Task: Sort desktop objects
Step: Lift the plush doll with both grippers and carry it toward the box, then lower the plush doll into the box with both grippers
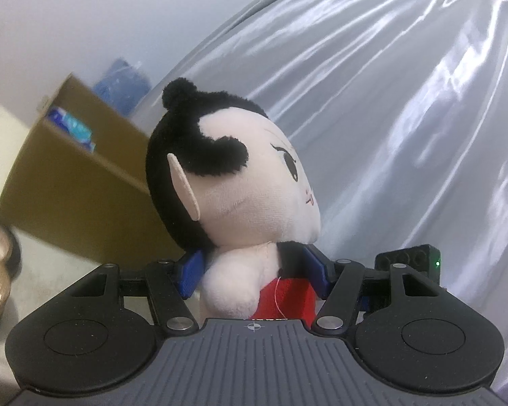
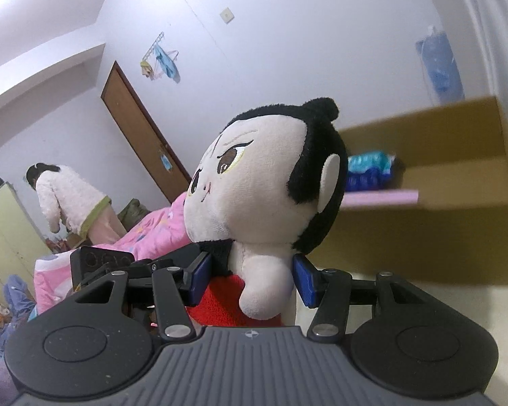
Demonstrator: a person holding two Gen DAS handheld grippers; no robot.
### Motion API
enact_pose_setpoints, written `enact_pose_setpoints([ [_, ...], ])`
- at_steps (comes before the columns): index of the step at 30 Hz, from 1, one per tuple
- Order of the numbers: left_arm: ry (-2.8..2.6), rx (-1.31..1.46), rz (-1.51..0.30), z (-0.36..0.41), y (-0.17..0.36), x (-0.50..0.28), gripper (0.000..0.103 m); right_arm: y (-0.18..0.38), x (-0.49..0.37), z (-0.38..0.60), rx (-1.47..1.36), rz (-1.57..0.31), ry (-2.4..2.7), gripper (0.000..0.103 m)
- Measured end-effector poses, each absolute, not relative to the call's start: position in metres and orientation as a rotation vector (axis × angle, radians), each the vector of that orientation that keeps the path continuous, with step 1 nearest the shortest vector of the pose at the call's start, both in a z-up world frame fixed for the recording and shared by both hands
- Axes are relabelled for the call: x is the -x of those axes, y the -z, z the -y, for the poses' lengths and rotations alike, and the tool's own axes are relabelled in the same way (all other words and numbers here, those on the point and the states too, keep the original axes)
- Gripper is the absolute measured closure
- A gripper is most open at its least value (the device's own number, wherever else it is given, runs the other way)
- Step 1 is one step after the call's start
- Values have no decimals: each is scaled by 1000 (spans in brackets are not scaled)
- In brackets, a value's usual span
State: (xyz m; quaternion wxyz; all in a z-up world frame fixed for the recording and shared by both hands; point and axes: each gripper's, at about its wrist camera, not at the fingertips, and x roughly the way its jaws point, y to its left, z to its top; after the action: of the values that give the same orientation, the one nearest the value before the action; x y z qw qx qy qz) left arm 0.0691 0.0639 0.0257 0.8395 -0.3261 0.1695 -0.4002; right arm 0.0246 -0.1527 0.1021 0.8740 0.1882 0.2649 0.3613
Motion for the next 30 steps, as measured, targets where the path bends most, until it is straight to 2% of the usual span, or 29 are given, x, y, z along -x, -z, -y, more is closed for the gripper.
enact_pose_setpoints([
  [17,781,635,-358,-50,-61,-142,41,-134,-94,174,-377,-557,-655,48],
  [30,733,612,-453,-19,-62,-207,41,-119,-140,196,-418,-621,-559,49],
])
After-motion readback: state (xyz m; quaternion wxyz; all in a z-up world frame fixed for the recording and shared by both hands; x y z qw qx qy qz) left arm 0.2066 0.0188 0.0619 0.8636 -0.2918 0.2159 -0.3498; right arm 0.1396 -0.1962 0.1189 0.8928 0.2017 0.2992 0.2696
